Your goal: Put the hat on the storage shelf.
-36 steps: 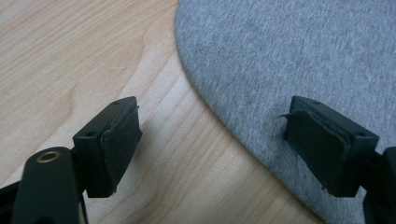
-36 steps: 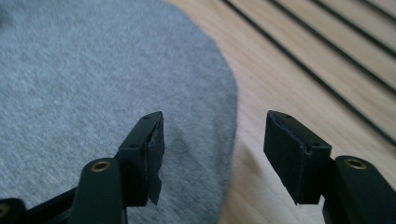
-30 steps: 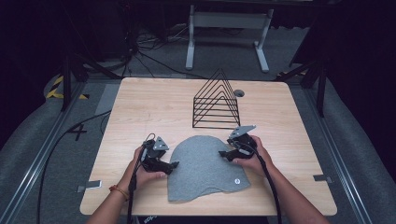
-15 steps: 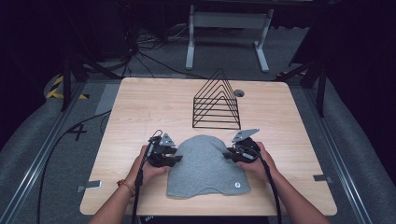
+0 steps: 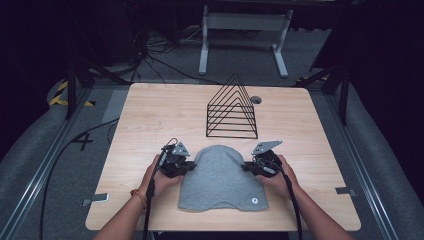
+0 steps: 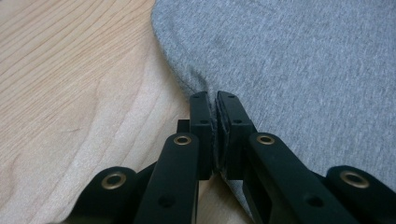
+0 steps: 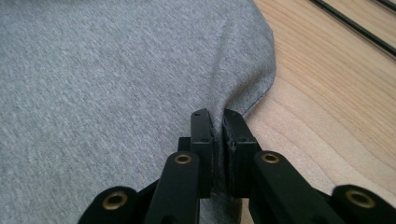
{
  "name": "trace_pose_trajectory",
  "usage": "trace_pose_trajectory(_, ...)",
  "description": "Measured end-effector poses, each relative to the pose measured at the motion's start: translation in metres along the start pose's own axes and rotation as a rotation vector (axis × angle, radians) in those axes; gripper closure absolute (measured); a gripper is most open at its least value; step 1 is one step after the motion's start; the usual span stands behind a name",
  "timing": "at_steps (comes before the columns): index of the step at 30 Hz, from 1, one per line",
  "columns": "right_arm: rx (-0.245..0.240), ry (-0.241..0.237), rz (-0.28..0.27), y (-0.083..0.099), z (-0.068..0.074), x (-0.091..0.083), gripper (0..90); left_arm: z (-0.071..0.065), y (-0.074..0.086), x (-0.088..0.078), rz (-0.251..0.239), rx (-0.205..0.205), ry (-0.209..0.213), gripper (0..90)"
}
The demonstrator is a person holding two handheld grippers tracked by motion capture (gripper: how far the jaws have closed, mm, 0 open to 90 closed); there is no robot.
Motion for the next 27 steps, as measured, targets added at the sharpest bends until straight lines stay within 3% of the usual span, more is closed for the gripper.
trace_pose_trajectory(5,-0.01,-0.008,-0.035,-0.001,0.001,-0.011,84.6,-0.001,-0.005,-0.007,-0.03,-0.009,0.0,86.5)
trace_pose_trajectory(8,-0.02,0.0,-0.054,-0.003,0.003,-0.019,84.6,-0.002,-0.012,-0.014,-0.072,0.014,-0.007,86.7)
trace_pose_trajectory(15,-0.044,0.023,-0.112,-0.009,0.005,-0.042,85.1,-0.005,-0.023,-0.023,-0.098,0.024,-0.005,87.0)
trace_pose_trajectory(27,-0.073,0.078,-0.182,-0.02,0.004,-0.079,85.1,-0.011,-0.063,-0.037,-0.166,0.085,-0.014,87.0)
Point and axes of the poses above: each handheld gripper's, and its own axes: x roughly forward along the jaws, y roughly out of its underside, z roughly to its left, the point moved 3 cm from there along x, roughly forward along the jaws, and after that the axes turned 9 degrees about -y, right-handed, at the moved point
